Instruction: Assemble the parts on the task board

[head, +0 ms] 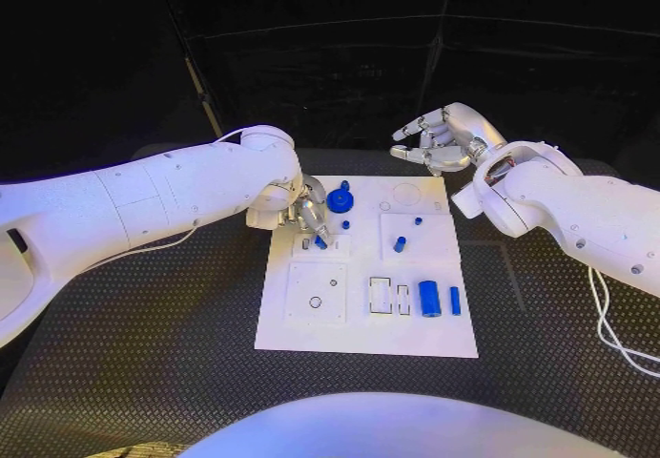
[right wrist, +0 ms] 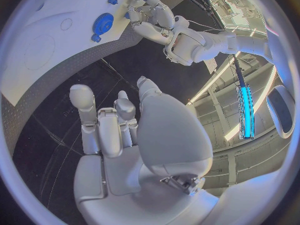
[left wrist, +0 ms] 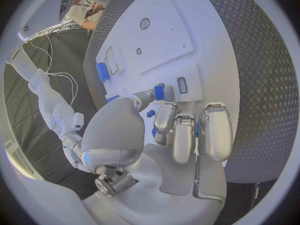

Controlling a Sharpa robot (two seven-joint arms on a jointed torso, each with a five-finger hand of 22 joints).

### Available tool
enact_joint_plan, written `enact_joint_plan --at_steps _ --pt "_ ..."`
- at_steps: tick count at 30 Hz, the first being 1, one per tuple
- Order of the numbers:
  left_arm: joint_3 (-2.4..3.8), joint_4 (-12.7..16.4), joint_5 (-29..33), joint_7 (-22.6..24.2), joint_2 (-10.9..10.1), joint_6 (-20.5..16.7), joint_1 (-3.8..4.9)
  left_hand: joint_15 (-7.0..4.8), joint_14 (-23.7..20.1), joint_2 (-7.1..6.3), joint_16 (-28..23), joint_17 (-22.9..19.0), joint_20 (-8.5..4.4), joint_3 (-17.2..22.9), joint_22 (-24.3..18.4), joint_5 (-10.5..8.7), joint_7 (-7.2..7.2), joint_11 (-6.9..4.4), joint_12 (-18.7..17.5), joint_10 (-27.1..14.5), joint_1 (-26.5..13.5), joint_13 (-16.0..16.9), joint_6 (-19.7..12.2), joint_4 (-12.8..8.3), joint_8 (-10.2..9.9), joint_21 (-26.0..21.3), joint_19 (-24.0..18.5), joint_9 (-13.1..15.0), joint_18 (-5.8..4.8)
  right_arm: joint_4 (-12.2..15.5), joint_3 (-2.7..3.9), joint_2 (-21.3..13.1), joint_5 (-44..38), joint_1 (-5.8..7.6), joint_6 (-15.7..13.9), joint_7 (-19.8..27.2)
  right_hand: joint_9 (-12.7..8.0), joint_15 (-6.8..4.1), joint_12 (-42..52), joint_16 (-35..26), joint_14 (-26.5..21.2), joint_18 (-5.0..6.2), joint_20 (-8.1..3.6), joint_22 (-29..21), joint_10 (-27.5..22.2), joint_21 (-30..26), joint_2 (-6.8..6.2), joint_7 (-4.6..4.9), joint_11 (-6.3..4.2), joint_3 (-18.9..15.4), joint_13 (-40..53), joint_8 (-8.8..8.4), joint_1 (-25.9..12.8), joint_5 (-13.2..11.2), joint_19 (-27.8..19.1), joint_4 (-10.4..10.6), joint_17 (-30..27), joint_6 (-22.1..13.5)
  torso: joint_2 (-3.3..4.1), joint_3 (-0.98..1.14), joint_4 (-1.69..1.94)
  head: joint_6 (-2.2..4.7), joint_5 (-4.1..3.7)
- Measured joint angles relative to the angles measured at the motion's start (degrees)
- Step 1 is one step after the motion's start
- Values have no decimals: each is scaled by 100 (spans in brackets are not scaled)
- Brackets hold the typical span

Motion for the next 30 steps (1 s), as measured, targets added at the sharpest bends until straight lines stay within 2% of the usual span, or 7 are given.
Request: enact_joint_plan --at_steps 14,30 --pt "-18 423 103 -15 -315 -475 -40 0 0 34 0 0 0 -32 0 -4 -12 -11 0 11 33 28 12 -32 6 0 0 19 0 -8 0 -9 0 -1 3 2 0 0 0 0 0 1 0 0 0 0 0 0 0 0 0 0 0 0 0 0 -1 0 -7 1 10 0 3" --pt "-18 423 138 -33 -296 -743 -79 0 0 38 0 0 0 -32 0 18 -12 -20 0 21 38 37 14 -32 6 0 0 29 0 -11 -1 -15 0 -4 12 3 0 0 0 0 0 0 0 -4 0 0 0 0 0 -16 0 24 0 0 0 -16 -1 0 -5 3 -1 20 24"
